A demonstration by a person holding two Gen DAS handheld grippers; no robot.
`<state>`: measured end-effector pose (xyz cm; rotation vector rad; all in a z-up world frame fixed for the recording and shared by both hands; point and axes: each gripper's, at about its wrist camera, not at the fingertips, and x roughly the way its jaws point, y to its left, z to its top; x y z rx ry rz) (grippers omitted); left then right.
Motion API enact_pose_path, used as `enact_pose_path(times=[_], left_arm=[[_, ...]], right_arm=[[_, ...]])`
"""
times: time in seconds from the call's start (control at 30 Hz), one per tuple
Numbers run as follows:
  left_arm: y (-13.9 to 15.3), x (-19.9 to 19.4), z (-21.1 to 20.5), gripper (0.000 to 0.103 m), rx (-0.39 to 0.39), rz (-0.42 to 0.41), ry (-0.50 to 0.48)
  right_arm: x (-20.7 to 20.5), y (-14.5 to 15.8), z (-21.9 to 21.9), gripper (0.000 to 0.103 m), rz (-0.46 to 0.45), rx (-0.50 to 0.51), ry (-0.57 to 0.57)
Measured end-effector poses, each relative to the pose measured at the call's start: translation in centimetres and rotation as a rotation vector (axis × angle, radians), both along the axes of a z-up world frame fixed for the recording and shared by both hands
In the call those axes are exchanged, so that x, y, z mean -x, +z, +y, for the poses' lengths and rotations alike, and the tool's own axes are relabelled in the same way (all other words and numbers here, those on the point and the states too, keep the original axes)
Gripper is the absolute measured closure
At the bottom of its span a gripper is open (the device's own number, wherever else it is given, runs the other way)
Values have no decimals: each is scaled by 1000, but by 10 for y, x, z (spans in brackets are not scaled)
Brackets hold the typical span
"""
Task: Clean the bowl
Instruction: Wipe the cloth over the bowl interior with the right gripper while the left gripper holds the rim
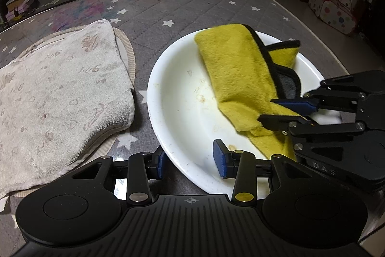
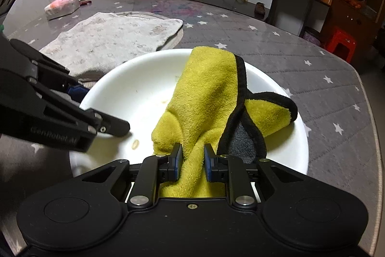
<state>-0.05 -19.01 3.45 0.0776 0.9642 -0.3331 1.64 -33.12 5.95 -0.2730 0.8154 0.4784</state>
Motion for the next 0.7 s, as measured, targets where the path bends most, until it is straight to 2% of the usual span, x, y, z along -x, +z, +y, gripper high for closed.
enact_pose_path(times=[0.3,0.7], left_arm=[[0,0,-1,61,0,-1,-4],[1,-1,-2,63,-2,6,9]], right_arm=[[-15,-1,6,82,-8,-36,20],[-43,-5,7,82,-46,-39,-32]])
